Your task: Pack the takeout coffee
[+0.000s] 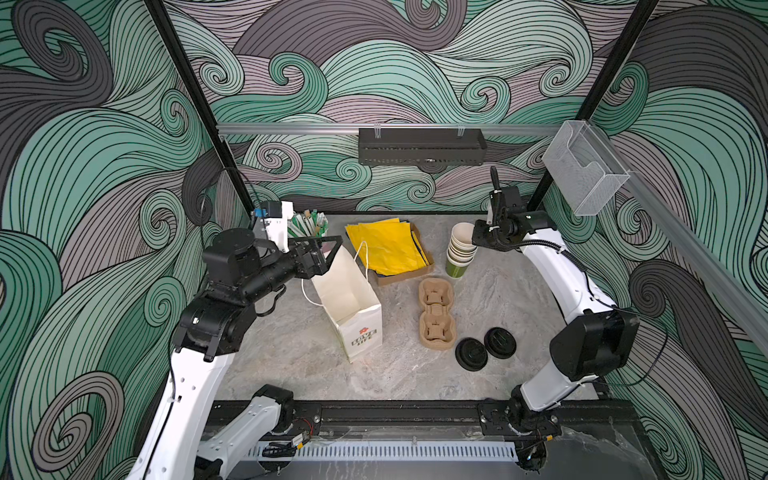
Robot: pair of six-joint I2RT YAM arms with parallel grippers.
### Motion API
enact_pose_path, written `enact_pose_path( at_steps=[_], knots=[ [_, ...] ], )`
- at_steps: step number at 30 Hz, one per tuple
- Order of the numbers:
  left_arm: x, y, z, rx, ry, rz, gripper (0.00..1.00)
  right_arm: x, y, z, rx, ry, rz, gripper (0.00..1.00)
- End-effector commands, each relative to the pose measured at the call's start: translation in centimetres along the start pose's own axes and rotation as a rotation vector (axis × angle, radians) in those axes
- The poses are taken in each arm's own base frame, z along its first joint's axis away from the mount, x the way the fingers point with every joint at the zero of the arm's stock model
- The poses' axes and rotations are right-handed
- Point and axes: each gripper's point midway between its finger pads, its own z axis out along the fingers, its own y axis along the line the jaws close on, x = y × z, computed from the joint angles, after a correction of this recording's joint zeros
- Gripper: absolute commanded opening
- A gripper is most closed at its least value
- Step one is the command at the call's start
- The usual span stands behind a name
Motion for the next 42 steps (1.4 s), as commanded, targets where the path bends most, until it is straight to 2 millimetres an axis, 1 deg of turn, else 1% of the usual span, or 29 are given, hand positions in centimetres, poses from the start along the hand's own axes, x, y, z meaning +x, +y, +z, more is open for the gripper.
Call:
enact_pose_path(
  at_steps=[1, 5, 8, 12, 15, 19, 23, 27, 30, 33, 37, 42],
  knots=[
    [-1.9, -3.2, 0.4, 0.118, -0.047, 0.052, 0.88, -0.6, -0.7, 0.0, 0.065, -0.013, -0.027, 0.34],
    [-1.8, -3.8, 1.4, 0.141, -0.035, 0.06, 0.89, -0.9, -0.6, 0.5, 0.074, -0.013, -0.04, 0.25],
    [-1.6, -3.8, 1.9, 0.138, -0.029, 0.064, 0.89, -0.9, -0.5, 0.8, 0.076, -0.007, -0.044, 0.19],
    [-1.6, -3.7, 2.1, 0.132, -0.027, 0.065, 0.89, -0.8, -0.5, 1.2, 0.079, 0.001, -0.044, 0.15],
    [-1.5, -3.7, 2.2, 0.127, -0.029, 0.065, 0.89, -0.8, -0.4, 1.4, 0.075, 0.004, -0.044, 0.07],
    [-1.6, -3.6, 2.2, 0.119, -0.035, 0.064, 0.89, -1.0, -0.3, 1.1, 0.07, -0.004, -0.042, 0.01],
    [-1.7, -3.6, 2.2, 0.119, -0.04, 0.063, 0.89, -1.4, 0.0, 0.3, 0.052, -0.02, -0.04, 0.0],
    [-1.8, -3.2, 2.3, 0.1, -0.053, 0.067, 0.9, -2.1, 0.4, -1.1, 0.025, -0.053, -0.028, 0.0],
    [-1.7, -3.0, 2.4, 0.094, -0.055, 0.063, 0.9, -2.6, 0.4, -2.0, 0.015, -0.077, -0.021, 0.0],
    [-1.7, -2.9, 2.6, 0.092, -0.055, 0.057, 0.9, -2.9, 0.4, -2.6, 0.011, -0.09, -0.016, 0.0],
    [-1.7, -2.8, 2.6, 0.091, -0.059, 0.054, 0.9, -3.0, 0.3, -2.8, 0.008, -0.096, -0.006, 0.0],
    [-1.8, -2.9, 2.7, 0.093, -0.06, 0.054, 0.9, -2.9, -0.3, -2.9, -0.004, -0.091, 0.035, 0.0]
  ],
)
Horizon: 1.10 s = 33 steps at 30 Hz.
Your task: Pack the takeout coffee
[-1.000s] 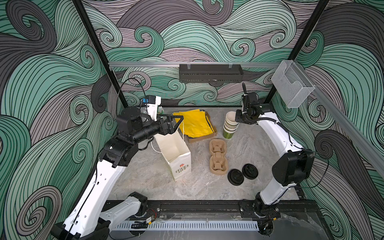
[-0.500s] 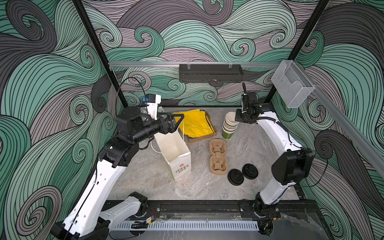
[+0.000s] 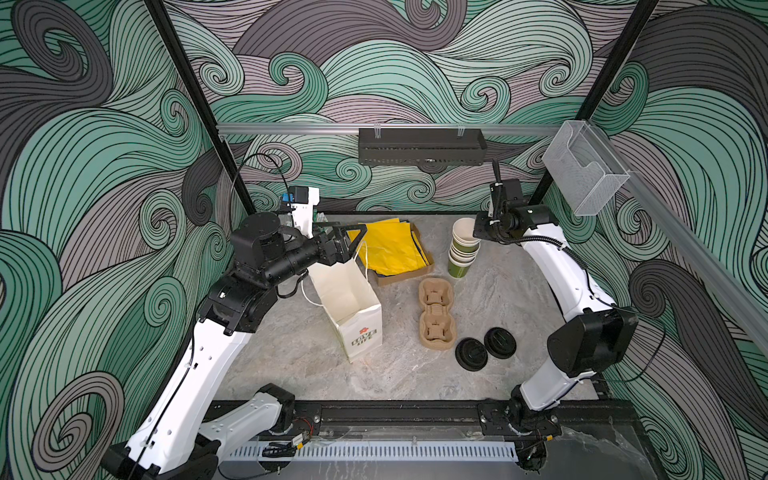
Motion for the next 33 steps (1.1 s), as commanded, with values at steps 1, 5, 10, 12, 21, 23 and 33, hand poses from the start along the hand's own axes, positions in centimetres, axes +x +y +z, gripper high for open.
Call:
enact_pose_path(
  at_steps=[1, 5, 10, 12, 21, 23, 33],
  knots=[
    [-0.8, -0.6, -0.1, 0.014, -0.03, 0.012, 0.9, -0.9, -0.2, -1.5, -0.032, -0.033, 0.052, 0.0],
    [-0.8, -1.3, 0.6, 0.046, -0.013, 0.041, 0.9, -1.2, -0.3, -2.0, -0.059, -0.04, 0.07, 0.0],
    [-0.9, -4.5, 3.1, 0.107, 0.015, 0.169, 0.9, -1.0, -0.7, -1.4, -0.068, -0.019, 0.091, 0.0],
    [-1.1, -6.1, 4.9, 0.128, 0.011, 0.193, 0.9, -0.9, -0.6, -1.0, -0.074, -0.009, 0.097, 0.0],
    [1.3, -10.9, 16.7, 0.119, 0.031, 0.043, 0.86, -0.6, -0.4, 0.0, -0.086, 0.015, 0.11, 0.0],
    [2.3, -10.6, 19.2, 0.086, 0.041, -0.032, 0.8, -0.6, -0.4, 0.2, -0.094, 0.017, 0.118, 0.0],
    [8.1, -4.7, 28.3, -0.173, 0.1, -0.374, 0.66, -0.7, -0.8, 0.1, -0.099, 0.005, 0.143, 0.0]
  ],
)
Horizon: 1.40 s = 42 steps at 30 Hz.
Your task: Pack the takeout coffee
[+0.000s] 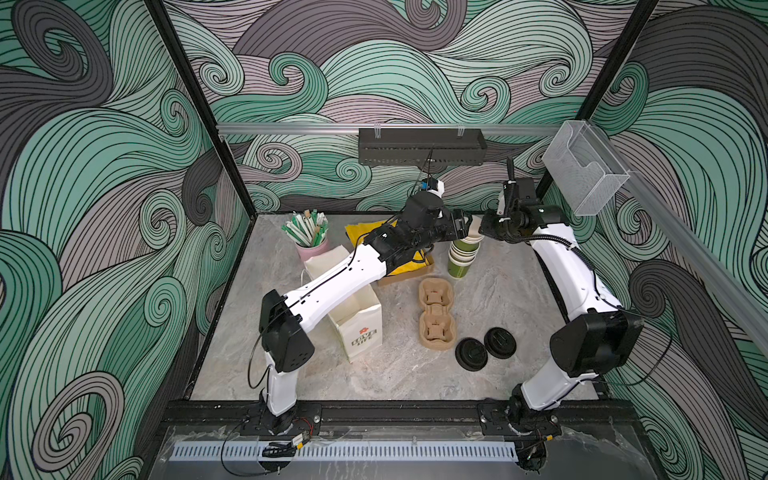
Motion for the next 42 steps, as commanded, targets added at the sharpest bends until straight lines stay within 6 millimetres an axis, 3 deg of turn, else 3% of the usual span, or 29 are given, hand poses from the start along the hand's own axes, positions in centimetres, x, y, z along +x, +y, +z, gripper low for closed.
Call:
enact_pose_path(
  at_steps=[1, 7, 13, 23, 36, 42],
  knots=[
    [-2.1, 1.0, 0.6, -0.069, -0.055, -0.176, 0.63, -0.2, 0.0, 0.1, -0.012, -0.016, 0.028, 0.0],
    [-0.6, 4.1, 3.5, -0.152, -0.012, -0.32, 0.51, -0.1, -1.0, 0.3, 0.009, -0.016, 0.058, 0.0],
    [1.6, 6.3, 5.5, -0.192, 0.044, -0.382, 0.46, -0.1, -0.6, 0.3, -0.016, -0.013, 0.059, 0.0],
    [4.6, 7.4, 8.0, -0.176, 0.144, -0.418, 0.29, 0.0, 0.2, 0.4, -0.066, -0.012, 0.081, 0.0],
    [5.1, 7.1, 8.8, -0.141, 0.155, -0.445, 0.31, 0.1, 0.6, 0.1, -0.089, -0.007, 0.073, 0.0],
    [5.7, 8.2, 9.2, -0.176, 0.163, -0.458, 0.29, -0.1, 1.1, -0.5, -0.111, -0.014, 0.075, 0.0]
  ],
)
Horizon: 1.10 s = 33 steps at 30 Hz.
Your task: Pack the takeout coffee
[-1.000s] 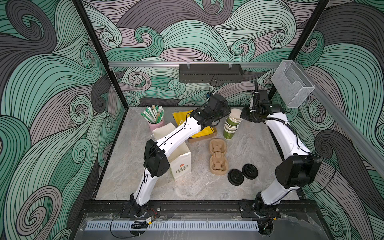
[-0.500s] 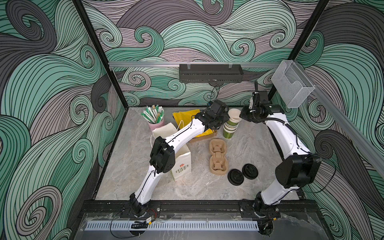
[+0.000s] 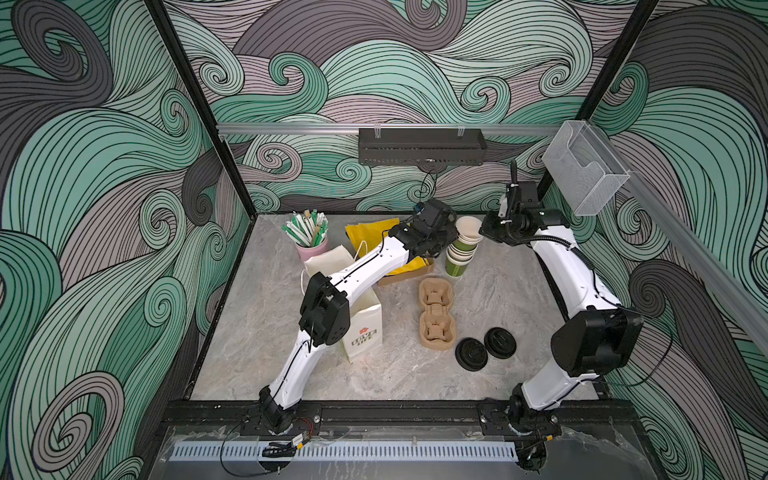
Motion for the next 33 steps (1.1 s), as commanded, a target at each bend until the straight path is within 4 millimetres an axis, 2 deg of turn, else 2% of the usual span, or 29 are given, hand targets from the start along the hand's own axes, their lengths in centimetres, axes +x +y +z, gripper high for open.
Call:
enact_pose_path(
  at_steps=[1, 9, 15, 22, 28, 33],
  knots=[
    [0.0, 0.3, 1.0, 0.0, 0.008, -0.014, 0.29, -0.6, 1.1, -1.8, -0.052, -0.037, 0.01, 0.0],
    [-0.1, 1.0, 1.2, -0.025, -0.002, -0.014, 0.26, -1.2, 1.5, -3.0, -0.065, -0.069, 0.01, 0.0],
    [-0.2, 1.1, 1.3, -0.028, -0.005, -0.009, 0.27, -1.2, 1.3, -3.0, -0.058, -0.069, 0.011, 0.0],
    [-0.2, 0.7, 1.2, -0.017, -0.008, 0.008, 0.33, -1.5, 1.5, -3.4, -0.061, -0.085, 0.009, 0.0],
    [-1.1, -2.3, -0.9, 0.053, -0.055, 0.085, 0.48, -2.2, 1.5, -4.4, -0.059, -0.118, 0.002, 0.0],
    [-2.0, -5.9, -4.9, 0.119, -0.131, 0.182, 0.56, -3.4, 1.7, -7.0, -0.066, -0.186, 0.001, 0.0]
  ],
)
